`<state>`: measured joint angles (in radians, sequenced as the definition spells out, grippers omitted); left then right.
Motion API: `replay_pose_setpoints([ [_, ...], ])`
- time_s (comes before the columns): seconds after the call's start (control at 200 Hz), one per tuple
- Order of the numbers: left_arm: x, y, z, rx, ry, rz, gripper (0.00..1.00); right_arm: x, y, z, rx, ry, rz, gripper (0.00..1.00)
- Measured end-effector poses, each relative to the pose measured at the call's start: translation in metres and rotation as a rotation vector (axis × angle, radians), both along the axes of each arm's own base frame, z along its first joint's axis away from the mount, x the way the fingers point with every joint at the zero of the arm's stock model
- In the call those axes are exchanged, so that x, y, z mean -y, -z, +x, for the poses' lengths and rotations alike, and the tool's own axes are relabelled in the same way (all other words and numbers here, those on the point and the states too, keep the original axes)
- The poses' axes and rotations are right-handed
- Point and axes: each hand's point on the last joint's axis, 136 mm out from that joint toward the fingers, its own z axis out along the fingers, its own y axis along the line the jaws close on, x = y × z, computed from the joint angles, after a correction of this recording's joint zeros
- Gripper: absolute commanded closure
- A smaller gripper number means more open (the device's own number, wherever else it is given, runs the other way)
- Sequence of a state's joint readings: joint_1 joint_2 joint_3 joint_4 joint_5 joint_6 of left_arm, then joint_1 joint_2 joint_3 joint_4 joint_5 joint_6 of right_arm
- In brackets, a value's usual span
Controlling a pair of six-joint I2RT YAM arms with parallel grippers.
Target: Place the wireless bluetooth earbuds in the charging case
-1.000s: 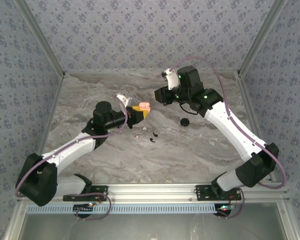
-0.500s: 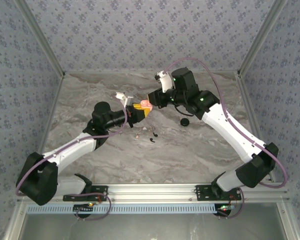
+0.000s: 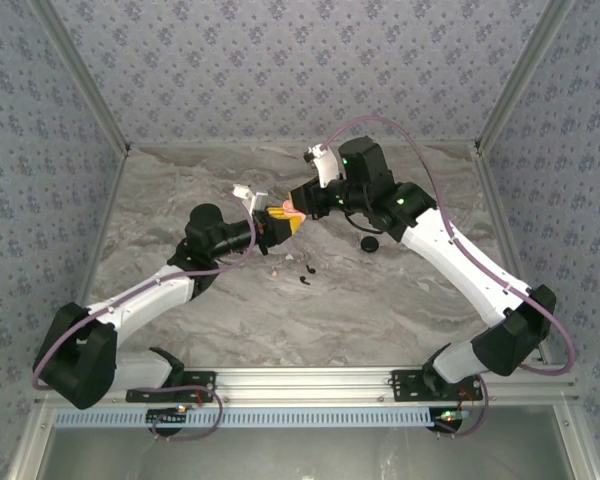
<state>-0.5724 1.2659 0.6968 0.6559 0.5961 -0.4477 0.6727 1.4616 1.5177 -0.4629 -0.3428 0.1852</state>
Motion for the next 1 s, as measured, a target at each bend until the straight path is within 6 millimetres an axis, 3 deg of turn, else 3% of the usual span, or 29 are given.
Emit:
replay_pose_setpoints([
  [0.999, -0.001, -0.014, -0.001, 0.034, -0.009, -0.038, 0.93, -0.004, 0.0, -0.004, 0.007, -0.022, -0.002, 0.8],
])
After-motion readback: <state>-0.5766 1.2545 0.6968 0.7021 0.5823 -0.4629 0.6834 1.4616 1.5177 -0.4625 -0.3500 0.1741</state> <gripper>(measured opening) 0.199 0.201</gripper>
